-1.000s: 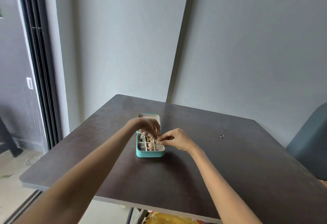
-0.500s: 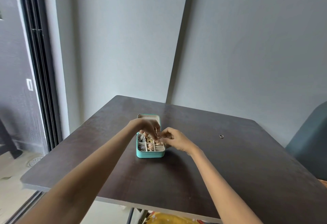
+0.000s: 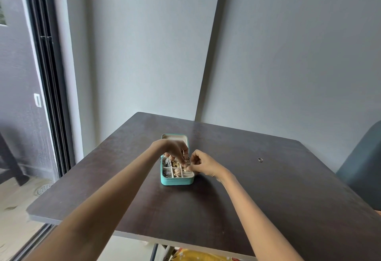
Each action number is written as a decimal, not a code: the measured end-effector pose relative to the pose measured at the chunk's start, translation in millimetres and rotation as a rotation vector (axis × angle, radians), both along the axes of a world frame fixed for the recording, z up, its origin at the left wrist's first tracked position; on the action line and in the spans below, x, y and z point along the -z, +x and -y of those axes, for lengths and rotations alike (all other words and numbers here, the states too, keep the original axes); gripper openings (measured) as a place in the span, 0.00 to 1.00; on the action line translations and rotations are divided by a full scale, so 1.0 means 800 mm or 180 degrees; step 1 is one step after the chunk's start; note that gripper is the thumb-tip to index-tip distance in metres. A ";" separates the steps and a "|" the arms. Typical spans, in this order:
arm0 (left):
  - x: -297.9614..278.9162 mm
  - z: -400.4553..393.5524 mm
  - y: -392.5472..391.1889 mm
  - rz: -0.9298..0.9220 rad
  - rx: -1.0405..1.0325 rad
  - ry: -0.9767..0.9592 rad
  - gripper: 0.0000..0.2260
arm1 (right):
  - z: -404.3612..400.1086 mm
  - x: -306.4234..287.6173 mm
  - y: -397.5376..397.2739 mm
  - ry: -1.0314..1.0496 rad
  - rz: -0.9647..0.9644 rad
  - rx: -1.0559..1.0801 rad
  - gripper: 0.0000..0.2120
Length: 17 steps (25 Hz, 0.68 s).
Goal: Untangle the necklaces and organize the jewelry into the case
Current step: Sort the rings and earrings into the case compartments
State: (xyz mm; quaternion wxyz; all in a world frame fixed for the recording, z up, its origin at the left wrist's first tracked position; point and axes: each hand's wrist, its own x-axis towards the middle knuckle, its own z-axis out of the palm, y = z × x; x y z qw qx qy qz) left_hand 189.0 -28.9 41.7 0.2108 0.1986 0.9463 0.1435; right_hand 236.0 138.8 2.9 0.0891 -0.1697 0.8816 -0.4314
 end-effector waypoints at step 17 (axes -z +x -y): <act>0.004 0.004 -0.009 0.0078 -0.0307 0.0456 0.11 | 0.002 0.018 -0.005 -0.0730 0.0246 0.0364 0.12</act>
